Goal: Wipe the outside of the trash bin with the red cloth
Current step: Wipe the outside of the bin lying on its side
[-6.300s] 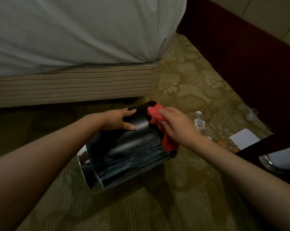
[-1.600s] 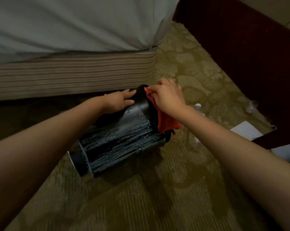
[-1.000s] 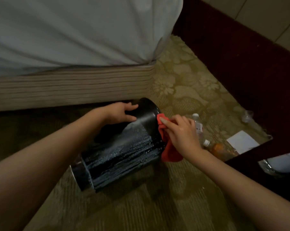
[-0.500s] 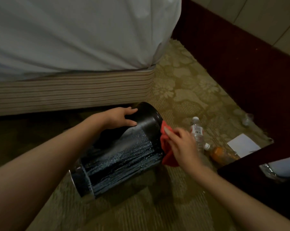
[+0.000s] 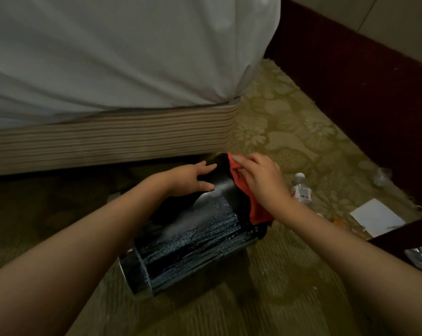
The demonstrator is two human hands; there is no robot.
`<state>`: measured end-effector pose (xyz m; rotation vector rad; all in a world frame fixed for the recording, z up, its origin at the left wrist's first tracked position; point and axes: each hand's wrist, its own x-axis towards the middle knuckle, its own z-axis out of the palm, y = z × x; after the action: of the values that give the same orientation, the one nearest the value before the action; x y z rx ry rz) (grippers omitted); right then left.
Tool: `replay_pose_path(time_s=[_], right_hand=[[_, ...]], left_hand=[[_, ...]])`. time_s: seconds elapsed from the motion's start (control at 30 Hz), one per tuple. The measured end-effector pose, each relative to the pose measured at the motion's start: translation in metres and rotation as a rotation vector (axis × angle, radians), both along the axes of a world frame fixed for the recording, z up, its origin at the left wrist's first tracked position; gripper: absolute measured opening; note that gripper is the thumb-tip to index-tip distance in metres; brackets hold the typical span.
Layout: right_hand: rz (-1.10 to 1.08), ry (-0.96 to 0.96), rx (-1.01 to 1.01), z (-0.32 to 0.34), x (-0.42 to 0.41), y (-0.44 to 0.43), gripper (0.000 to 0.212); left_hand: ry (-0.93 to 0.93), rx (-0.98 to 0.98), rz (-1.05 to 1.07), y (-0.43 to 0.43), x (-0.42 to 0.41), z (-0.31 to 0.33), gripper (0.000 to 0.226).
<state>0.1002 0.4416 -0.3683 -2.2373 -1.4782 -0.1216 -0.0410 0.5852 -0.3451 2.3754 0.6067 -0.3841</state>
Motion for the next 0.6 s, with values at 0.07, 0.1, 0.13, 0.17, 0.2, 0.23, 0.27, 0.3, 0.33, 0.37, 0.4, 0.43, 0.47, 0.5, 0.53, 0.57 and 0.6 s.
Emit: replay_pose_path(time_s=[0.07, 0.1, 0.13, 0.17, 0.2, 0.23, 0.27, 0.3, 0.33, 0.37, 0.4, 0.43, 0.47, 0.5, 0.53, 0.57, 0.6], right_hand=[[0.023, -0.012, 0.053, -0.011, -0.009, -0.033, 0.036], [0.032, -0.005, 0.064, -0.015, -0.013, -0.048, 0.038], [0.034, 0.003, 0.07, -0.018, -0.017, -0.06, 0.041], [0.029, 0.003, 0.075, -0.021, -0.02, -0.069, 0.042], [0.024, -0.013, 0.077, -0.022, -0.021, -0.073, 0.042], [0.029, -0.04, 0.076, -0.021, -0.019, -0.072, 0.04], [0.038, -0.074, 0.074, -0.018, -0.016, -0.067, 0.038], [0.038, -0.106, 0.064, -0.014, -0.012, -0.057, 0.035], [0.025, -0.131, 0.038, -0.008, -0.009, -0.042, 0.033], [0.0, -0.144, 0.005, -0.003, -0.005, -0.024, 0.033], [-0.027, -0.145, -0.026, 0.0, 0.0, -0.005, 0.033], [-0.042, -0.155, -0.058, 0.003, 0.004, 0.014, 0.035], [-0.051, -0.175, -0.103, 0.005, 0.007, 0.03, 0.036], [-0.055, -0.205, -0.142, 0.005, 0.007, 0.042, 0.037], [-0.052, -0.24, -0.174, 0.005, 0.007, 0.048, 0.038], [-0.05, -0.27, -0.194, 0.004, 0.007, 0.048, 0.038], [-0.043, -0.287, -0.188, 0.002, 0.007, 0.044, 0.038]], left_hand=[[0.009, 0.008, -0.01, -0.004, -0.001, 0.002, 0.068], [0.014, 0.018, -0.013, -0.006, -0.001, 0.003, 0.068], [0.018, 0.029, -0.017, -0.007, -0.001, 0.004, 0.068], [0.022, 0.04, -0.023, -0.009, -0.001, 0.005, 0.069], [0.027, 0.052, -0.031, -0.01, -0.001, 0.005, 0.069], [0.035, 0.066, -0.039, -0.012, -0.001, 0.005, 0.069], [0.045, 0.079, -0.044, -0.012, -0.001, 0.004, 0.069], [0.054, 0.09, -0.043, -0.012, -0.001, 0.004, 0.068], [0.057, 0.097, -0.04, -0.01, 0.001, 0.003, 0.068], [0.056, 0.098, -0.036, -0.009, 0.001, 0.002, 0.068], [0.052, 0.097, -0.034, -0.008, 0.002, 0.0, 0.067], [0.049, 0.096, -0.03, -0.008, 0.002, -0.001, 0.067], [0.047, 0.094, -0.024, -0.007, 0.002, -0.002, 0.067], [0.043, 0.091, -0.015, -0.007, 0.001, -0.002, 0.067], [0.036, 0.086, -0.007, -0.006, 0.001, -0.003, 0.067], [0.027, 0.075, -0.004, -0.005, 0.0, -0.003, 0.067], [0.019, 0.063, -0.005, -0.004, 0.0, -0.003, 0.068]])
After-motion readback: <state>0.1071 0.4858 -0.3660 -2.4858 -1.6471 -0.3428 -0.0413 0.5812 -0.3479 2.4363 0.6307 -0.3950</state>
